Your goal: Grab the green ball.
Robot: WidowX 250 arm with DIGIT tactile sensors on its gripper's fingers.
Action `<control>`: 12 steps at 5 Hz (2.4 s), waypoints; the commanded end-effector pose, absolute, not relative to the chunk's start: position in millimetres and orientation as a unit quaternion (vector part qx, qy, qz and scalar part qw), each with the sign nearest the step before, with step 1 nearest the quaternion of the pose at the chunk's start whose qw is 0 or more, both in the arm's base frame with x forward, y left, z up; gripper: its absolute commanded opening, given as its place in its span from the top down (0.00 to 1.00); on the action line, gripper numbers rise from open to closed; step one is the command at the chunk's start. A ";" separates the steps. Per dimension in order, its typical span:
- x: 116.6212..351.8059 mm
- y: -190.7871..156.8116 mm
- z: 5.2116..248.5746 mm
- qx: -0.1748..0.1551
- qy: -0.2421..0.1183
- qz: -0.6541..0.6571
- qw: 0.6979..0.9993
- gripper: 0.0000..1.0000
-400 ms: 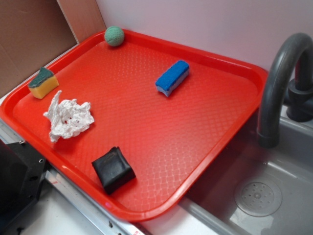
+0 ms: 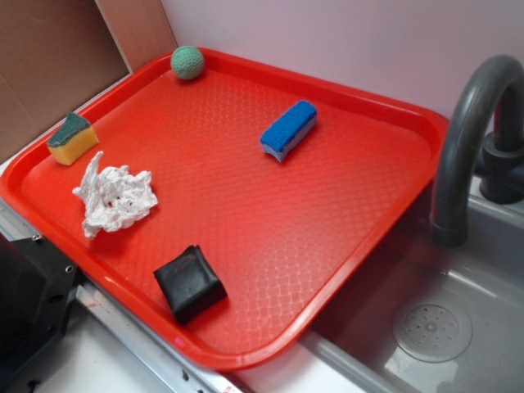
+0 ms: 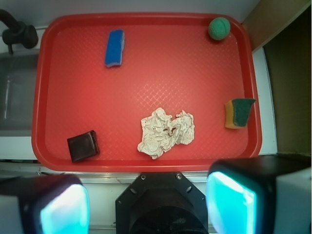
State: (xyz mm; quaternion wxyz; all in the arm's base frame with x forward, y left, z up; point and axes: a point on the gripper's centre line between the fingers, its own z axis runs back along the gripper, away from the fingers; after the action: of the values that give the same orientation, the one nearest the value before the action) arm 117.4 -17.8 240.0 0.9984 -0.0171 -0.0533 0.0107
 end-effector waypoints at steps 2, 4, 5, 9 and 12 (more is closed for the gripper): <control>193.0 41.4 203.6 0.077 -0.141 0.072 0.984 0.00; 254.2 94.0 156.2 0.064 -0.197 0.048 0.977 0.00; 281.7 107.1 138.9 0.088 -0.205 0.045 0.974 0.00; 343.0 143.0 74.5 0.086 -0.161 0.031 0.983 0.00; 351.8 149.9 30.3 0.061 -0.098 0.026 0.993 1.00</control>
State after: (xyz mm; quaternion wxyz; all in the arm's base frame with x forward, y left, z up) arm 343.1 145.6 20.7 0.9945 0.0588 -0.0827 0.0258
